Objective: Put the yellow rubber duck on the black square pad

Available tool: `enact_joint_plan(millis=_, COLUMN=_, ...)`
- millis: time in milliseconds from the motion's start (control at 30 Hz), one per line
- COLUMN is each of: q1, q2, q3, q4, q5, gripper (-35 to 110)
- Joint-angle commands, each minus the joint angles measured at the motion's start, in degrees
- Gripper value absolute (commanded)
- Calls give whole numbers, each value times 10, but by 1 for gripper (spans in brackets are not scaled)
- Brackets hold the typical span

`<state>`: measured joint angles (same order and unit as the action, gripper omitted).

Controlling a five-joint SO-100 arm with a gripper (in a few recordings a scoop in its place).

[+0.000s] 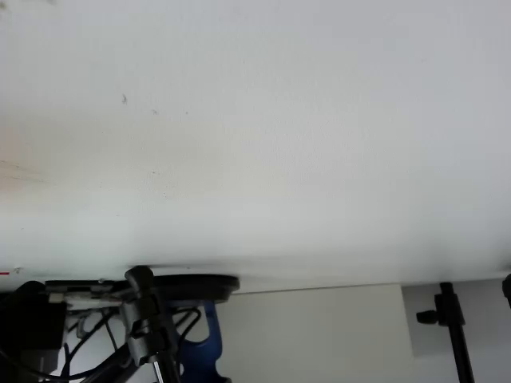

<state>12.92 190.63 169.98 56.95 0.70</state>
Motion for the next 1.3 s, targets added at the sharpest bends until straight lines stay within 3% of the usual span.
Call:
enact_joint_plan(millis=0, q1=5, q2=9, q3=7, q4=1, q5=6, gripper=-3)
enact_joint_plan(millis=1267, q1=4, q2=9, q3=-103, q4=-1, q5=2, gripper=-3)
